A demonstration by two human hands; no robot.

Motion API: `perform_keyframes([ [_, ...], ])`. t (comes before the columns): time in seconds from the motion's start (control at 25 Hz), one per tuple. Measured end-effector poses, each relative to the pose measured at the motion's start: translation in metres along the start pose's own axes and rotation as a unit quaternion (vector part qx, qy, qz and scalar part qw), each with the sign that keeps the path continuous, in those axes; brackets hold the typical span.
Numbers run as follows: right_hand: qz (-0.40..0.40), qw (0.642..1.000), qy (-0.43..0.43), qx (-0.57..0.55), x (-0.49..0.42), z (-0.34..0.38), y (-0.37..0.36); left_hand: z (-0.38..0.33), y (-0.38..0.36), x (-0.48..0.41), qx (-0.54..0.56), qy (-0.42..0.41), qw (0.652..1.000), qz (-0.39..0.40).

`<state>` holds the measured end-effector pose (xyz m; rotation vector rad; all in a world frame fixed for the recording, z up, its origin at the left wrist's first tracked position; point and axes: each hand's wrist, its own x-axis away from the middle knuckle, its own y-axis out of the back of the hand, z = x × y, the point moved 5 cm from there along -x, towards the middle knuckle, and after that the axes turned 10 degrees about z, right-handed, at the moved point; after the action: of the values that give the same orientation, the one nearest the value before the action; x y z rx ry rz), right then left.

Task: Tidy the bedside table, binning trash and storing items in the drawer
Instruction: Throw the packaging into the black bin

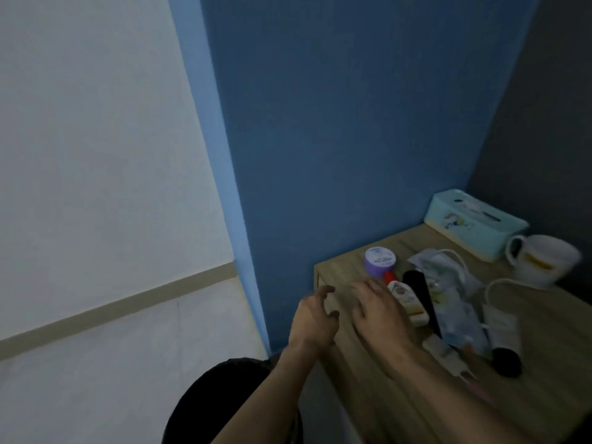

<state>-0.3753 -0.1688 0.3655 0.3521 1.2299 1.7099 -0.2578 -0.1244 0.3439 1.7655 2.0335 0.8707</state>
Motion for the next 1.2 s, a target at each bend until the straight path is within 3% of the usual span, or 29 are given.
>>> perform_keyframes([
  [0.12,-0.075,0.992,-0.094,0.046,0.015,-0.063,0.058,-0.041,-0.038,-0.009,0.015,-0.027,0.999,0.038],
  [0.24,-0.051,0.969,-0.227,0.083,0.042,-0.151,0.072,-0.067,-0.078,-0.019,0.060,-0.019,0.994,0.086],
  [0.32,-0.021,0.946,-0.314,0.079,0.059,-0.196,0.067,-0.084,-0.096,-0.025,0.095,-0.035,0.992,0.076],
  [0.4,0.007,0.918,-0.392,0.055,0.077,-0.226,0.057,-0.100,-0.116,-0.033,0.067,-0.052,0.995,0.053],
  [0.52,0.041,0.882,-0.463,-0.073,0.093,-0.253,0.046,-0.120,-0.156,-0.042,-0.059,-0.047,0.994,0.084],
  [0.64,0.020,0.880,-0.452,-0.146,0.092,-0.250,0.053,-0.128,-0.172,-0.049,-0.080,-0.024,0.994,0.074],
  [0.84,-0.002,0.886,-0.432,-0.169,0.090,-0.247,0.060,-0.123,-0.169,-0.056,0.054,0.047,0.995,0.074],
  [0.96,0.017,0.884,-0.437,-0.167,0.087,-0.242,0.064,-0.119,-0.160,-0.061,0.103,0.035,0.991,0.072],
  [1.04,0.028,0.886,-0.442,-0.134,0.088,-0.234,0.069,-0.116,-0.149,-0.059,0.134,0.015,0.989,0.059],
  [1.12,0.016,0.902,-0.430,-0.019,0.085,-0.219,0.076,-0.106,-0.134,-0.058,0.181,-0.005,0.983,0.024],
  [1.2,-0.034,0.939,-0.333,0.075,0.070,-0.191,0.077,-0.089,-0.118,-0.051,0.221,-0.001,0.975,0.024],
])
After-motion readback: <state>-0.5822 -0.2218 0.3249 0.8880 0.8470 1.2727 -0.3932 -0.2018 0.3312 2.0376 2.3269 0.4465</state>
